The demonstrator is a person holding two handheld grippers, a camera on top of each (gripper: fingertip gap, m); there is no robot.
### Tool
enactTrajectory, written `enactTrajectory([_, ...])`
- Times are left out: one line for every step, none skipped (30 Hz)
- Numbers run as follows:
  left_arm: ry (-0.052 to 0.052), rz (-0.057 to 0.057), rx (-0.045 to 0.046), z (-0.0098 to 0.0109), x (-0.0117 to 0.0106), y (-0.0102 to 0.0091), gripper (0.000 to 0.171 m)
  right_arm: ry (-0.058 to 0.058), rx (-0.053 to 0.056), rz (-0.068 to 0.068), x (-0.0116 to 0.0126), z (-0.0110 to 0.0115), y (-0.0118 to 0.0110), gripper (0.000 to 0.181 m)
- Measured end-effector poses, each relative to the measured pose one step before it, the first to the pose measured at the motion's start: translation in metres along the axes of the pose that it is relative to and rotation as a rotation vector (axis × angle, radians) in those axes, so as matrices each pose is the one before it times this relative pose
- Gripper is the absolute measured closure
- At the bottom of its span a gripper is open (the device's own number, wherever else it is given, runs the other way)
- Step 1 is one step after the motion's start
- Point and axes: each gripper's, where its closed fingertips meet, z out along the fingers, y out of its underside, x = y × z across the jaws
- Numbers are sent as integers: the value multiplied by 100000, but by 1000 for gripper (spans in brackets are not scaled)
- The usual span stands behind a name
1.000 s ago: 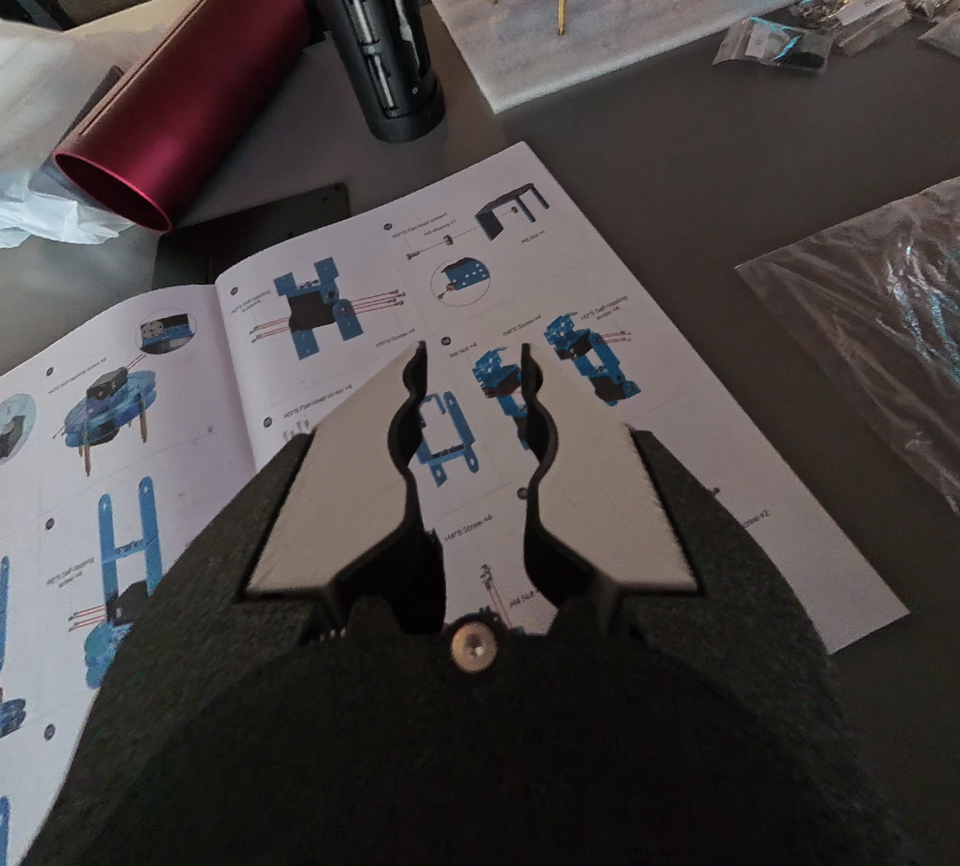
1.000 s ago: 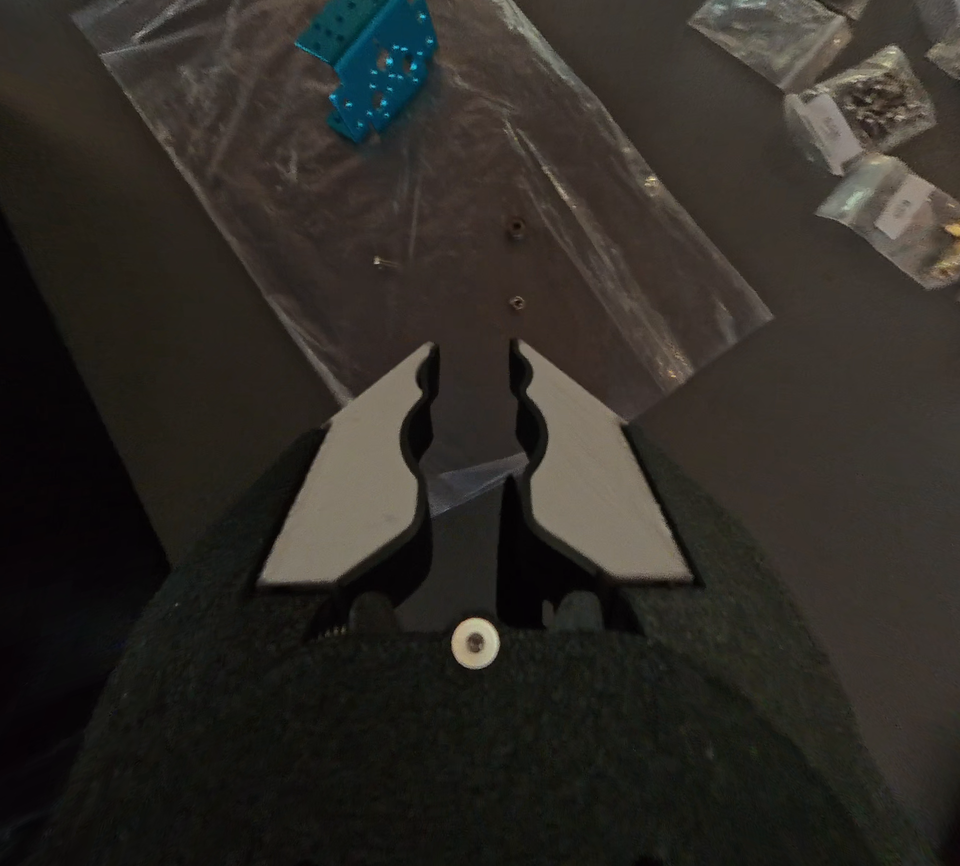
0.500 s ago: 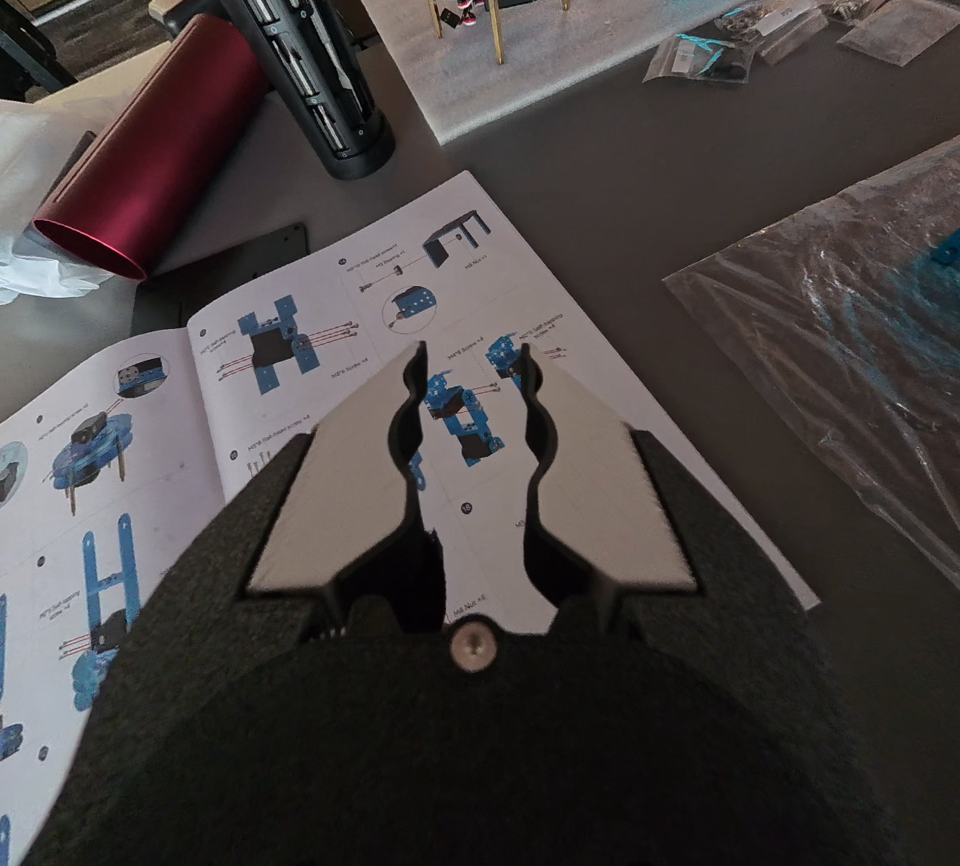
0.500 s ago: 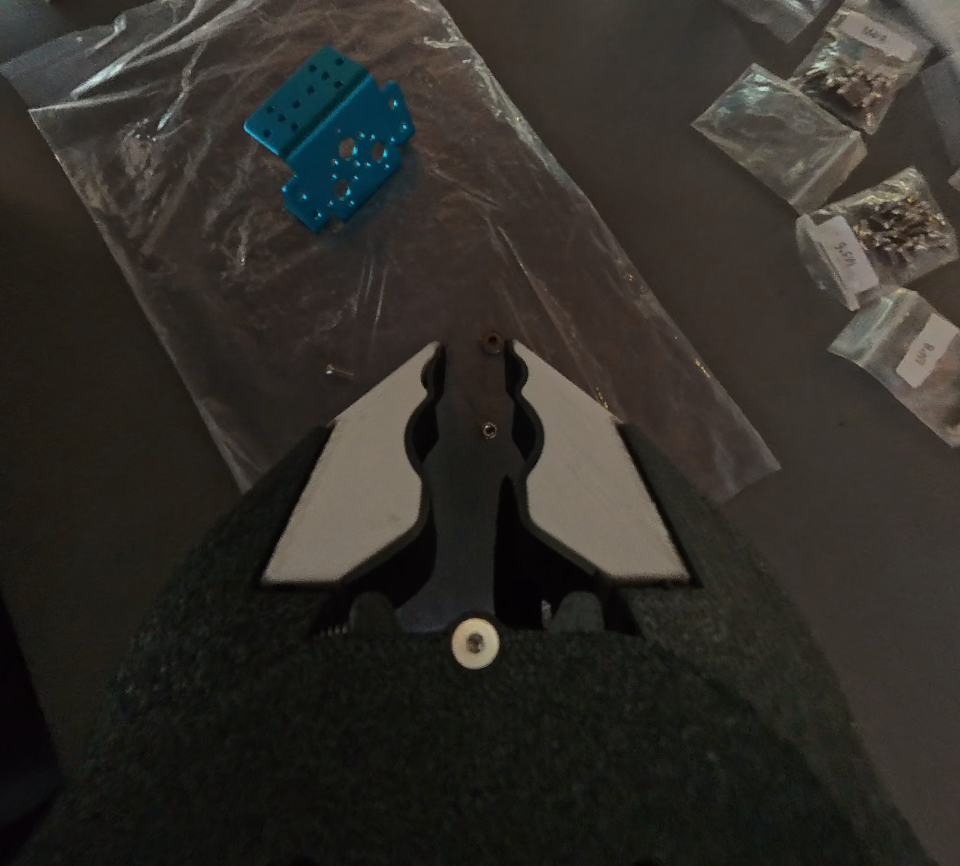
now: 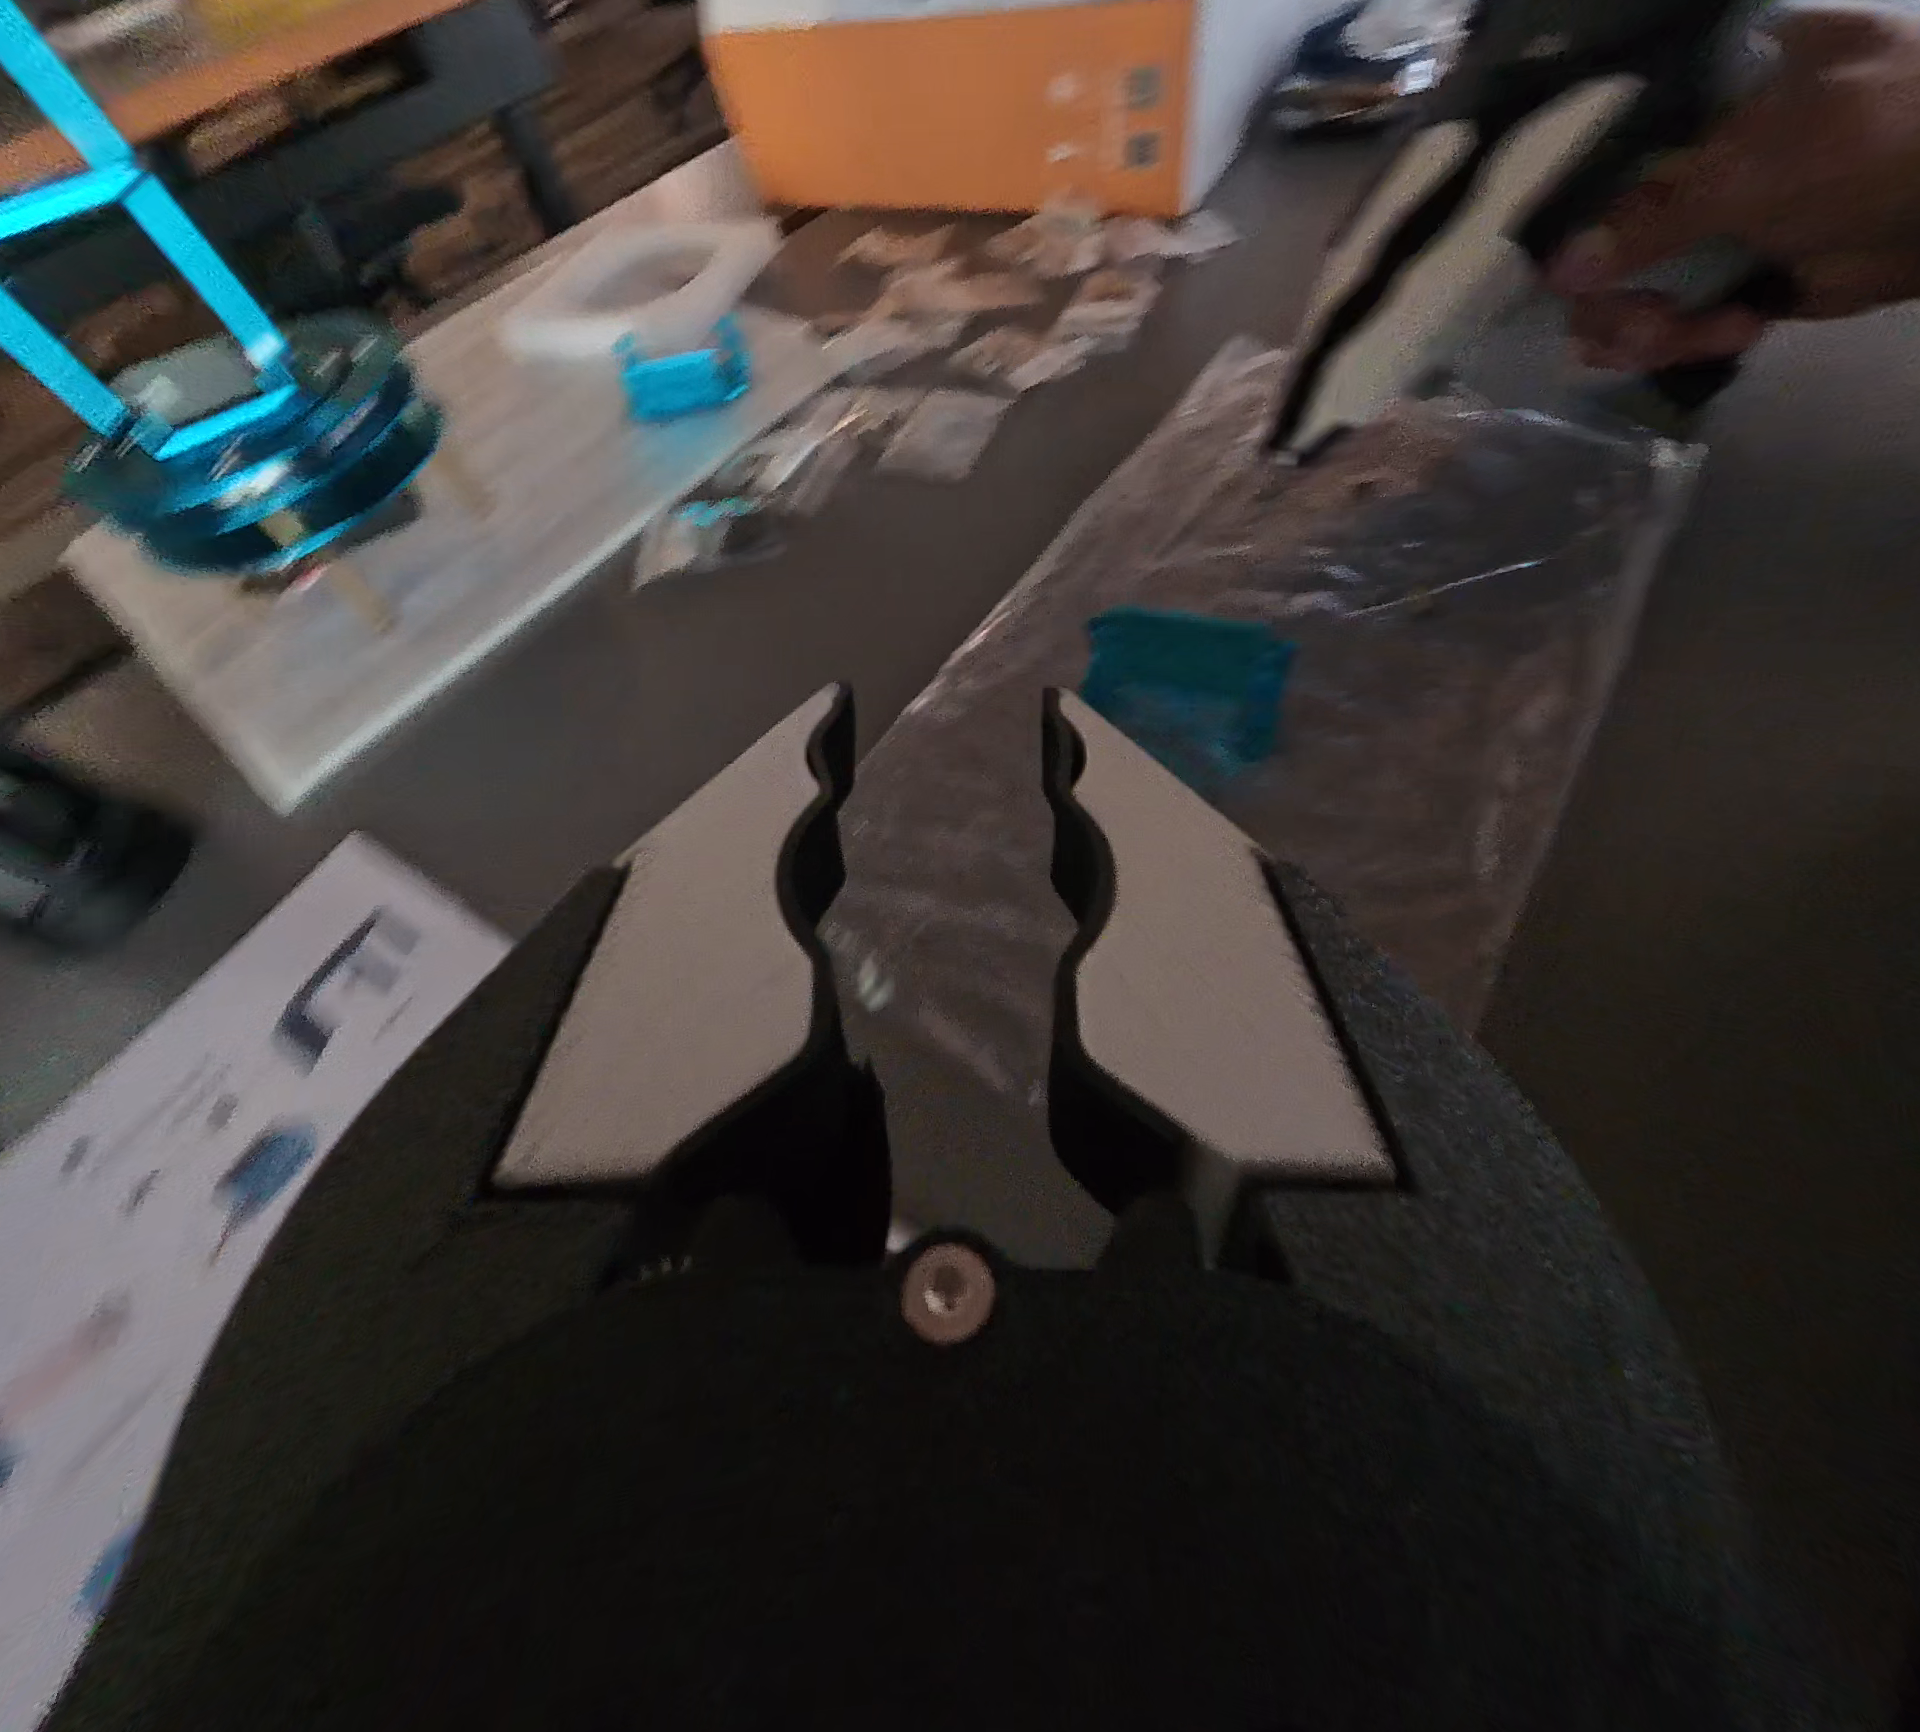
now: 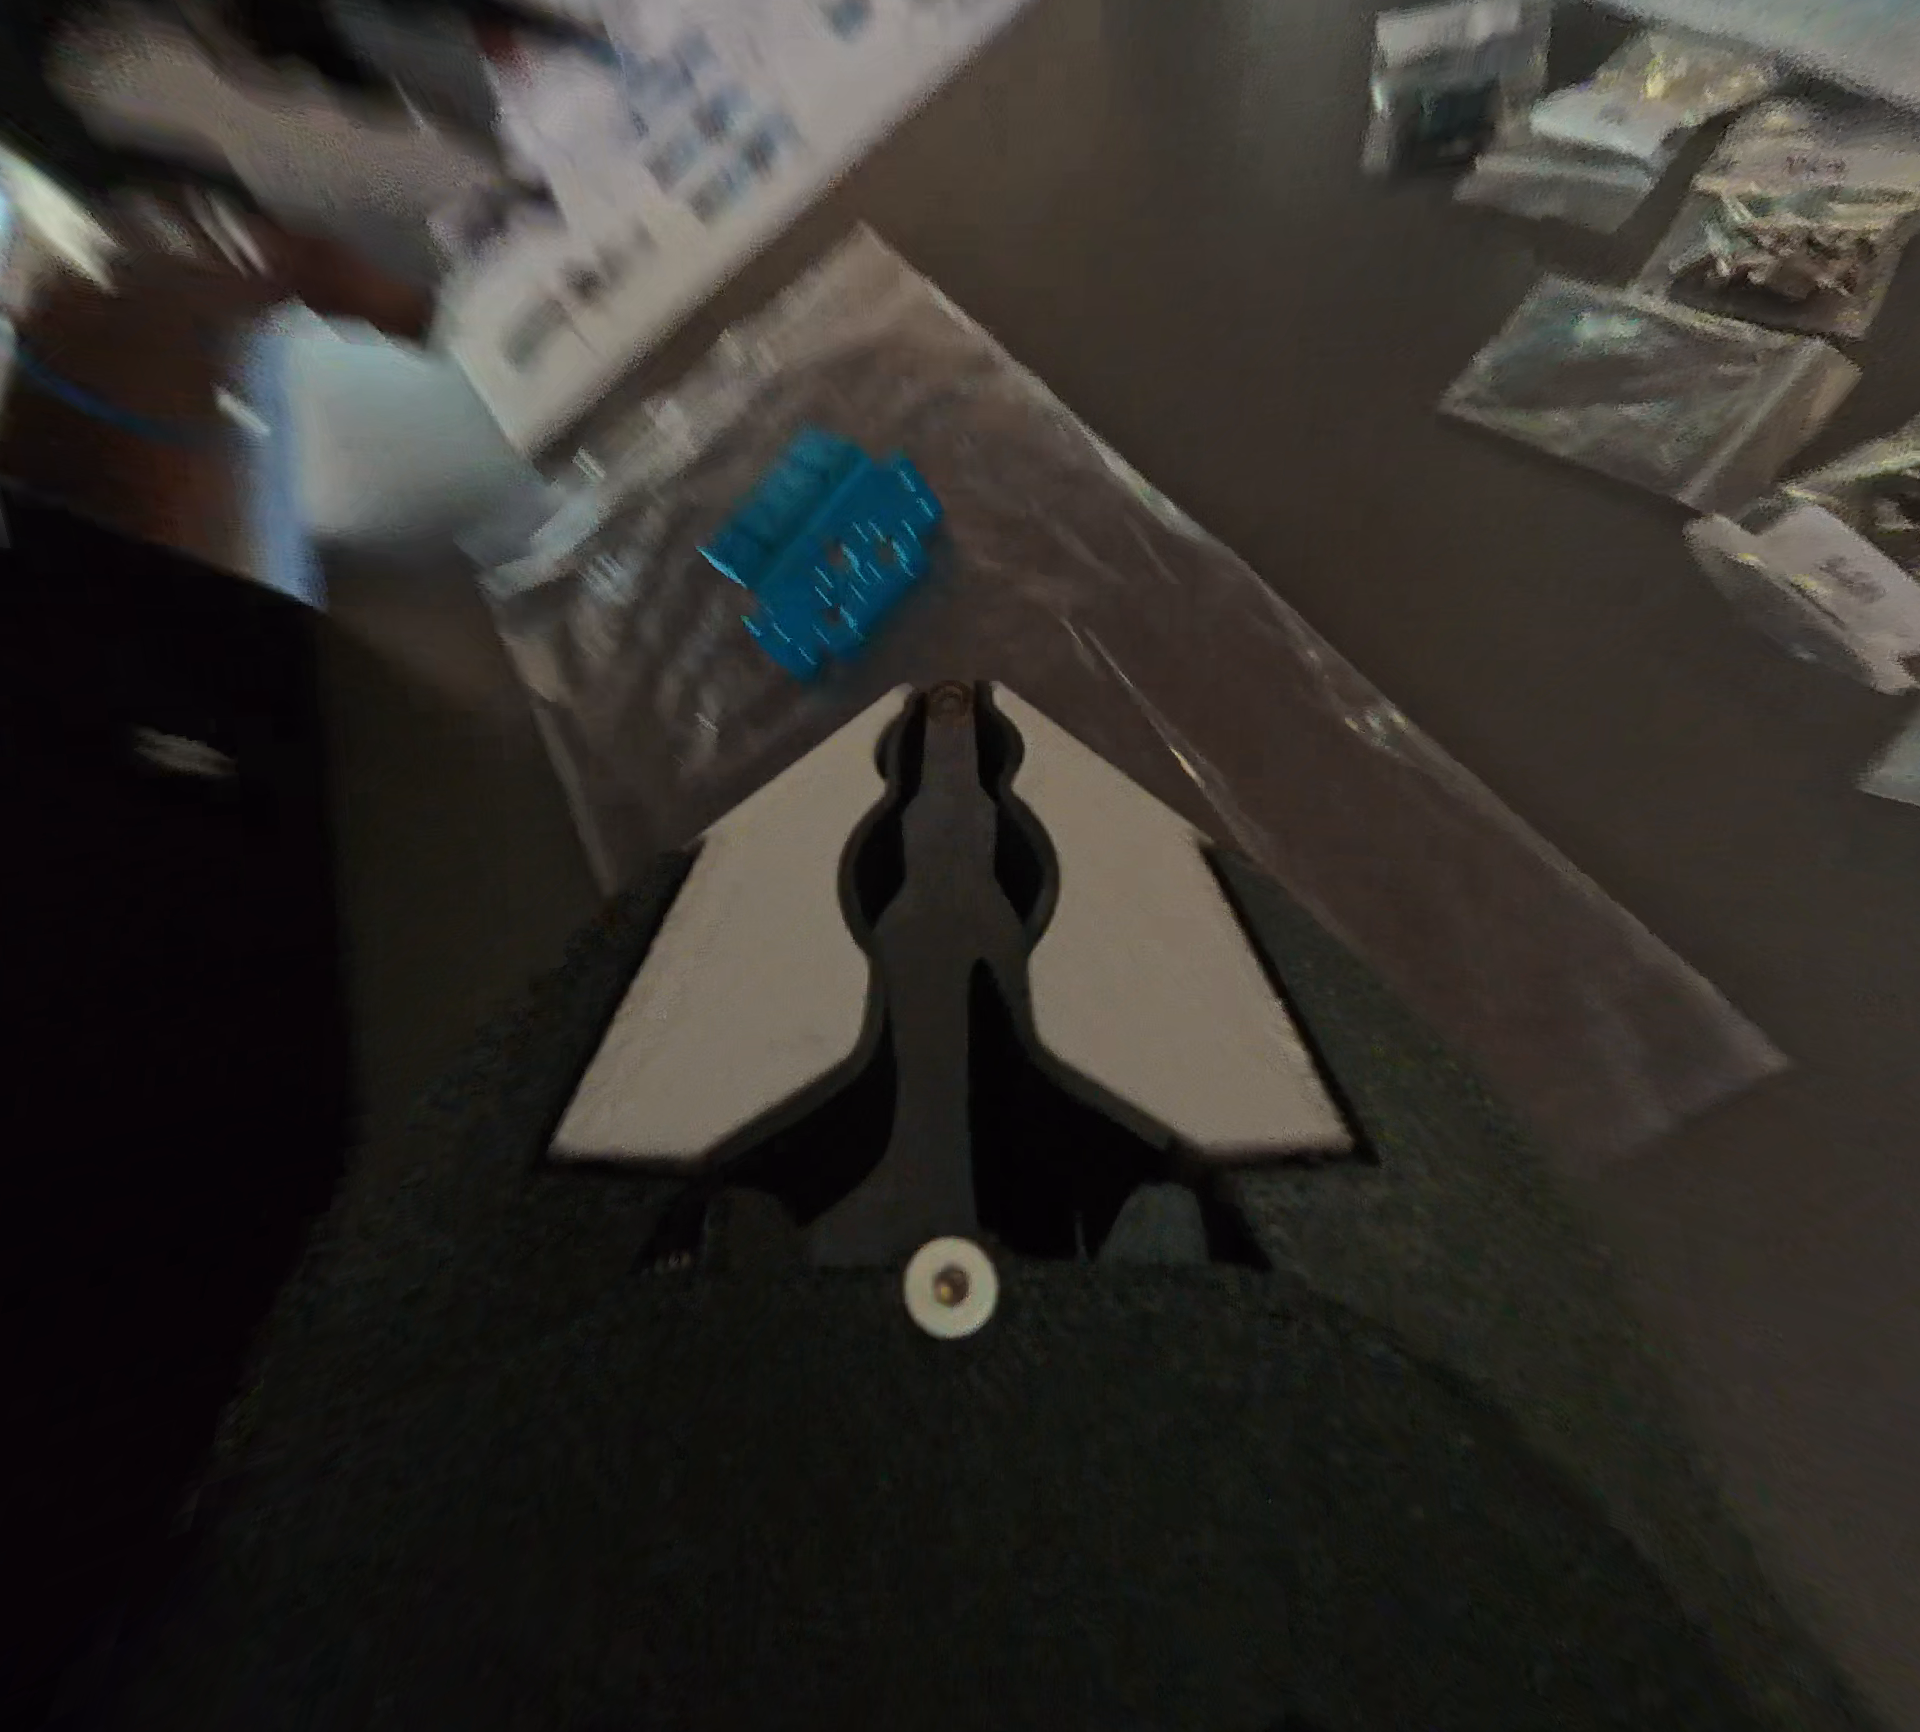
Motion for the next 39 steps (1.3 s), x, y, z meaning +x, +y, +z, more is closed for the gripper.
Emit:
enactTrajectory([2994, 4929, 2646, 781, 1321, -763, 136, -7638, 7498, 7609, -914, -236, -1337, 173])
enactTrajectory([1111, 5738, 2868, 828, 1067, -796, 136, -9068, 7901, 8774, -1128, -97, -1443, 173])
enactTrajectory([958, 6305, 2893, 772, 1054, -804, 136, -10849, 7267, 9479, -1342, 83, -1284, 173])
enactTrajectory([-448, 5933, 3604, 694, 806, -901, 137, -10310, 5152, 9528, -1210, 300, -889, 173])
enactTrajectory([-849, 5049, 3558, 583, 650, -862, 140, -9272, 4734, 8346, -1000, 362, -699, 173])
enactTrajectory([-1552, 4171, 3493, 424, 397, -855, 142, -8325, 3022, 6929, -842, 411, -359, 174])
enactTrajectory([-2171, 3008, 3368, 274, 112, -804, 144, -7577, 1609, 5917, -727, 422, -101, 174])
enactTrajectory([-1321, 1625, 2460, 200, 49, -610, 146, -5908, 1361, 4912, -508, 369, -51, 174])
enactTrajectory([-1326, 490, 1979, 133, -67, -503, 146, -3871, 714, 3077, -267, 365, 75, 174])
enactTrajectory([-2692, -533, 2727, 6, -349, -600, 147, -2938, -120, 2573, -179, 345, 174, 175])
enactTrajectory([-1810, -1612, 2685, -75, -302, -577, 147, -1536, -1033, 1670, -48, 347, 305, 174])
enactTrajectory([88, -2378, 1737, -90, -56, -396, 148, -1535, -639, 843, -99, 312, 209, 174])
enactTrajectory([550, -1992, 757, -71, 30, -190, 149, -3058, 625, 1094, -327, 240, -2, 174])
enactTrajectory([-1152, -854, 942, -93, -149, -150, 150, -2607, 461, 1411, -228, 173, -7, 174])
enactTrajectory([-1053, 244, 697, -114, -91, -76, 154, -1776, 249, 799, -71, 120, 4, 174])
enactTrajectory([-579, 691, -40, -89, -33, 25, 159, -1996, 700, 961, -86, 39, -63, 174])
enactTrajectory([-637, 685, -180, -81, -35, 42, 163, -1564, 727, 1474, 6, 7, -67, 174])
enactTrajectory([-389, 438, 462, -93, -9, -59, 163, -356, 50, 1138, 166, 10, 50, 173])
enactTrajectory([316, -142, 360, -66, 75, -62, 163, 154, -247, 460, 176, 68, 107, 174])
enactTrajectory([-82, -168, -220, -31, 19, 32, 163, -467, -333, 14, 28, 94, 127, 173])
enactTrajectory([-238, 35, 86, -35, -5, -17, 162, -921, 124, 467, -58, 107, 49, 173])
enactTrajectory([437, 52, -11, -42, 88, -3, 162, 198, -368, 569, 117, 100, 117, 173])
enactTrajectory([458, 73, -363, -25, 50, 33, 163, 621, -808, -167, 146, 93, 177, 173])
enactTrajectory([537, 187, -57, -49, 36, 10, 163, -185, -106, 46, 25, 46, 61, 173])
enactTrajectory([922, -329, -203, -27, 47, 36, 163, -193, -183, 306, 16, 7, 66, 173])
enactTrajectory([973, -677, -562, -18, 27, 99, 163, 334, 24, 35, 92, -25, 24, 173])
enactTrajectory([778, -401, -821, -1, 16, 161, 163, 846, 121, -157, 141, -27, 1, 174])
enactTrajectory([1026, -43, -1129, -19, 66, 239, 163, 1834, 114, -74, 239, -43, -45, 173])
enactTrajectory([1366, -178, -952, -113, 98, 229, 163, 3267, 555, -1000, 327, -152, -188, 171])
enactTrajectory([728, -744, -985, -180, -107, 257, 163, 4109, 912, -2273, 296, -293, -334, 167])
enactTrajectory([1604, -1512, -2585, -177, -134, 574, 163, 3407, 914, -3179, 58, -454, -408, 166])
enactTrajectory([4438, -2709, -5542, -53, 158, 1107, 163, 3486, 1037, -3657, -51, -592, -474, 165])
enactTrajectory([5351, -3142, -8210, 71, 191, 1534, 163, 4575, 751, -4734, 36, -670, -431, 166])
enactTrajectory([1712, -2251, -6935, 108, -339, 1346, 163, 5948, -256, -6432, 210, -713, -260, 170])
enactTrajectory([2451, -1525, -4909, 121, -173, 985, 163, 6545, -1281, -7368, 364, -706, -20, 171])
enactTrajectory([5449, -1272, -5476, 137, 328, 862, 163, 6814, -1470, -7329, 556, -718, 121, 172])
enactTrajectory([2408, -62, -4162, 120, -40, 472, 163, 6849, -900, -6855, 727, -712, 182, 172])
enactTrajectory([2368, 1300, -3270, 88, 11, 192, 163, 6294, -10, -6086, 786, -699, 168, 172])
enactTrajectory([4703, 1986, -3580, 110, 384, 131, 163, 5701, 1301, -5054, 780, -672, 88, 172])
